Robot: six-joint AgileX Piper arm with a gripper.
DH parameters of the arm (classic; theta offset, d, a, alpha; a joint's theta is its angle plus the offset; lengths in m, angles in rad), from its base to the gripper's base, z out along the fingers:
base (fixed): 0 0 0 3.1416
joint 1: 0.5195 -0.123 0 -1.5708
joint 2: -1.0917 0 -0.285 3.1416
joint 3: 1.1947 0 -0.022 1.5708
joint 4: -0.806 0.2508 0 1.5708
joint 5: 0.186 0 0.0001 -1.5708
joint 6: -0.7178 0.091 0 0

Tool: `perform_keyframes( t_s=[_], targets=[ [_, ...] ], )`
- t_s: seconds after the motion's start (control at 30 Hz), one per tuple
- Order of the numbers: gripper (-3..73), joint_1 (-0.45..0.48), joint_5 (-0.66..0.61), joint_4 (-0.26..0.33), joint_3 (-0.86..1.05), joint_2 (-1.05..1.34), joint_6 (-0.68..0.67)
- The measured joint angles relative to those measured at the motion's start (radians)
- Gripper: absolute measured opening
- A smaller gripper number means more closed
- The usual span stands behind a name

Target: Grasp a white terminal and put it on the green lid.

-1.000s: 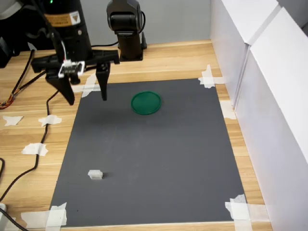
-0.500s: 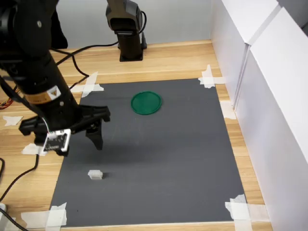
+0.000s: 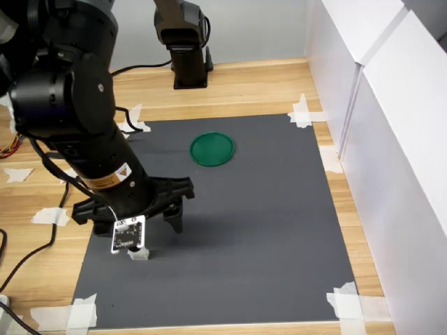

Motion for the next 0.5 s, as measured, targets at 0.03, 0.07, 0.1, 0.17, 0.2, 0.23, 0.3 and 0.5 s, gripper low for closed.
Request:
perform_keyframes(
  t_s=[0.03, 0.07, 0.1, 0.17, 0.2, 0.23, 0.3, 0.5],
  targets=[
    [71.5, 0.000, 0.000, -0.006, 0.000, -0.005, 0.001],
    [71.5, 0.000, 0.000, -0.013, 0.000, -0.010, 0.002],
    [71.5, 0.001, 0.000, -0.018, 0.000, -0.015, 0.005],
    [71.3, 0.001, 0.000, -0.022, 0.000, -0.022, 0.007],
    [71.3, 0.001, 0.000, -0.024, 0.000, -0.026, 0.008],
    [71.3, 0.001, 0.000, -0.024, 0.000, -0.030, 0.008],
    [71.3, 0.001, 0.000, -0.025, 0.000, -0.037, 0.008],
    [71.3, 0.001, 0.004, -0.025, 0.000, -0.055, 0.008]
  ],
)
